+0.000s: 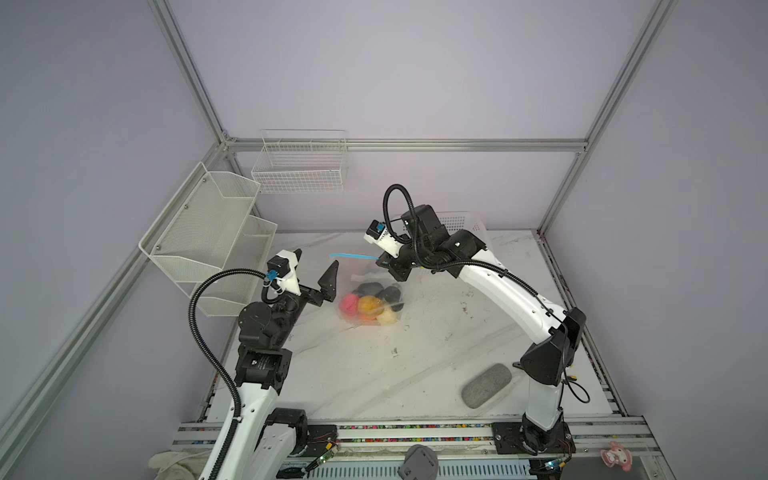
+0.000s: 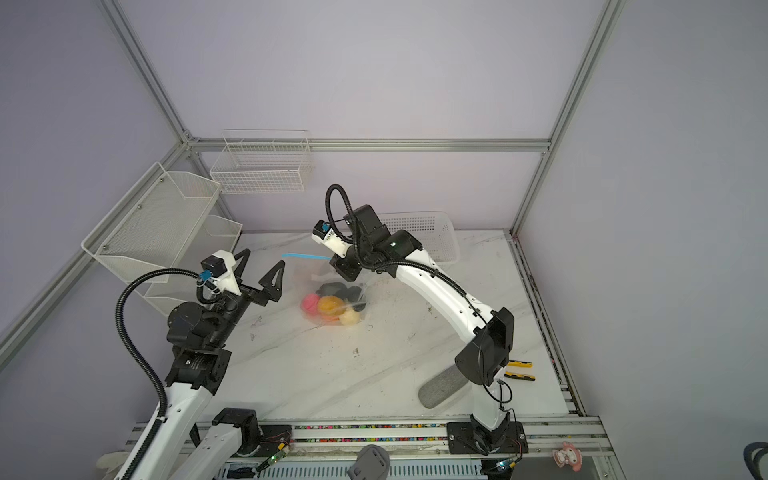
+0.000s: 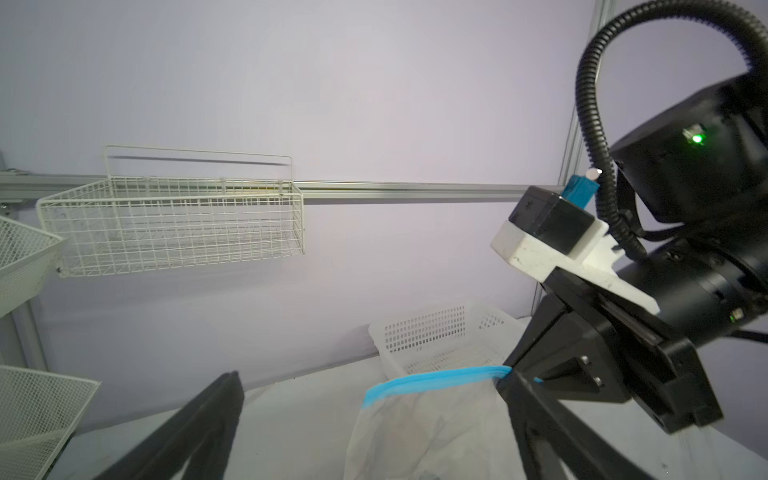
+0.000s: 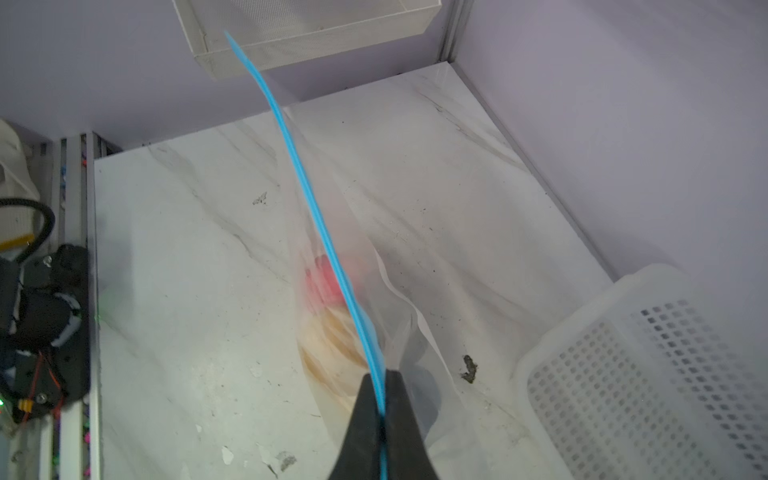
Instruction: Place the food in the zip-top bag and seal the zipper
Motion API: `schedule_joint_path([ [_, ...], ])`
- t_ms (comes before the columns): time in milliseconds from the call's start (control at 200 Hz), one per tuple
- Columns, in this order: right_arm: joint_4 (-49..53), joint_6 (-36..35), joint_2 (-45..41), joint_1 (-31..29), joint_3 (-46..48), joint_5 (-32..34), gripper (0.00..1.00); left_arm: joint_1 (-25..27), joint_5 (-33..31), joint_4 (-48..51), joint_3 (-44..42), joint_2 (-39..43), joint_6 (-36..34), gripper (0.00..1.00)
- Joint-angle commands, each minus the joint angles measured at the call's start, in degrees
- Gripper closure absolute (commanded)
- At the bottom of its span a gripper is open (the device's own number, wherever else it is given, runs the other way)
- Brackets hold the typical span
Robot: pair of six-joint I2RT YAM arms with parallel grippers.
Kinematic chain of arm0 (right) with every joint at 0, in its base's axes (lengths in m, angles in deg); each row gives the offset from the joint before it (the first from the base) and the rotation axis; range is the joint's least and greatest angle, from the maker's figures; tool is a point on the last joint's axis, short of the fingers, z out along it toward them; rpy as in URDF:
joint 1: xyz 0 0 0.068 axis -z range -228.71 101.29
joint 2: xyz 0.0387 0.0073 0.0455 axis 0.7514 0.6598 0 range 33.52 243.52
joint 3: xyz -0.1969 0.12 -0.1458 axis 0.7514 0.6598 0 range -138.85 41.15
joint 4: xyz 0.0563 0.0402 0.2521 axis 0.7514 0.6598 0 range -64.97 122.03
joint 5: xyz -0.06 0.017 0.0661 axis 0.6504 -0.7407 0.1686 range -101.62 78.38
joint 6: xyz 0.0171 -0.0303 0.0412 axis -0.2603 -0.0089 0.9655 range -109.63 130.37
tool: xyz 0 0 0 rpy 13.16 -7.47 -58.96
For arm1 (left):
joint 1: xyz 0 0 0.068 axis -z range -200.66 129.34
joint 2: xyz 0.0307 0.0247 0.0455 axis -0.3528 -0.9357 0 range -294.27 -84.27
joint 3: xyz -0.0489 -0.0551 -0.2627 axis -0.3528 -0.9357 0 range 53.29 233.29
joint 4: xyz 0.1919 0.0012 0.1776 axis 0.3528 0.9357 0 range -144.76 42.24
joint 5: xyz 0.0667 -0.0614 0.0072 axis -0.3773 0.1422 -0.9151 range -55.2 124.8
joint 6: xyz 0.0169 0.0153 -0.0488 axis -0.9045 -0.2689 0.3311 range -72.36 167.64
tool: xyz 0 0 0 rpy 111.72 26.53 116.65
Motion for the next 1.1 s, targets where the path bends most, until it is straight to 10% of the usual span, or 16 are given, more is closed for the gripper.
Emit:
schedule_joint_path([
  [0, -2.9, 22.6, -2.4, -0.6, -0.1, 4.9, 1.00, -0.2, -7.6, 6.1, 2.1, 0.8, 9.2, 0.00],
  [275, -34.0, 63.6, -10.1, -14.4, 13.7, 9.8, 1.00, -0.4, -15.6, 18.9, 8.0, -0.2, 14.1, 0.00],
  [485, -47.1, 79.5, -6.5, -19.0, 17.8, 11.9, 1.00, -1.1, -19.1, 24.0, 10.5, -0.2, 14.6, 0.00],
  [620, -50.8, 83.4, -15.7, -15.3, 36.1, 16.3, 1.00, -1.6, -20.6, 27.2, 11.4, -0.3, 12.9, 0.00],
  [850, -57.2, 79.9, -32.6, -3.4, 71.0, 16.6, 0.95, -1.8, -20.3, 26.0, 4.9, 1.9, 10.1, 0.00],
  [1095, -57.8, 47.5, -42.3, 13.3, 81.5, 10.5, 0.30, -1.7, -22.0, 19.3, -13.2, 2.9, 8.2, 0.00],
])
